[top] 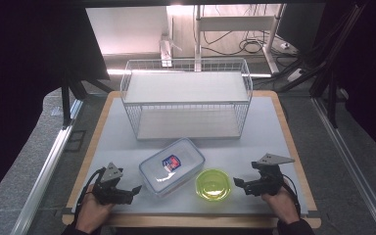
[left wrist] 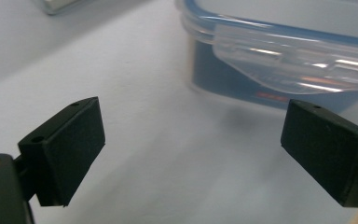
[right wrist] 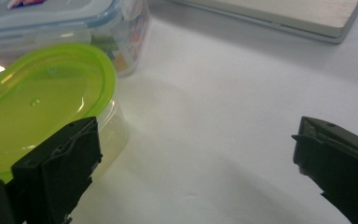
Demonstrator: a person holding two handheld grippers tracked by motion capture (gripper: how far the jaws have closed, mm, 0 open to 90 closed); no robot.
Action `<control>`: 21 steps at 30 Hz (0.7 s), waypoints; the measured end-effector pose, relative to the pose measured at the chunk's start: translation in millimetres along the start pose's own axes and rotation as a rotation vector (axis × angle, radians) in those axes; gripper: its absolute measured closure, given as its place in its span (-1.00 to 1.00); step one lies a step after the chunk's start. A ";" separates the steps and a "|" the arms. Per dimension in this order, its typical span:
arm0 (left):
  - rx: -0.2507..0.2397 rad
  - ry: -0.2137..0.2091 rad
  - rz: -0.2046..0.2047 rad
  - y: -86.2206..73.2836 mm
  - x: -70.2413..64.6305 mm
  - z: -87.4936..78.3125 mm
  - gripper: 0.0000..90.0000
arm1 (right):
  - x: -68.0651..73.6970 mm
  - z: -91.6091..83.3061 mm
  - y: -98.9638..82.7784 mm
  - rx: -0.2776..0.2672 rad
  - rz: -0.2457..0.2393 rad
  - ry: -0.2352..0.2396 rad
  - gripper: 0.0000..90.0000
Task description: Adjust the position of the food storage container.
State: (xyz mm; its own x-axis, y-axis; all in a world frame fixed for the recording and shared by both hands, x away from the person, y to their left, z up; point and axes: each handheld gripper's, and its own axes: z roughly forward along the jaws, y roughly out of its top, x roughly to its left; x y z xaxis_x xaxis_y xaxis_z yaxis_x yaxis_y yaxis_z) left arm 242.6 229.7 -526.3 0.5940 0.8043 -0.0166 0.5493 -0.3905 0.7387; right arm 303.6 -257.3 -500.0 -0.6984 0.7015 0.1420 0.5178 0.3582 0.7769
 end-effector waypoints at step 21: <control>-0.103 0.044 -0.003 -3.5 3.0 -1.0 -0.94 | 4.5 4.0 1.7 0.028 -0.001 -0.048 -0.98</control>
State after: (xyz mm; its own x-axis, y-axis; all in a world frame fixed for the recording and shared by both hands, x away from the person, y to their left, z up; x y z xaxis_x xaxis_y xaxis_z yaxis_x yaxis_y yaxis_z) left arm 241.9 234.0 -528.3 0.5651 0.8250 0.0090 0.4863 -0.3419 0.8041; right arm 303.3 -251.1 -500.6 -0.6746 0.7298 0.1113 0.5311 0.3751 0.7597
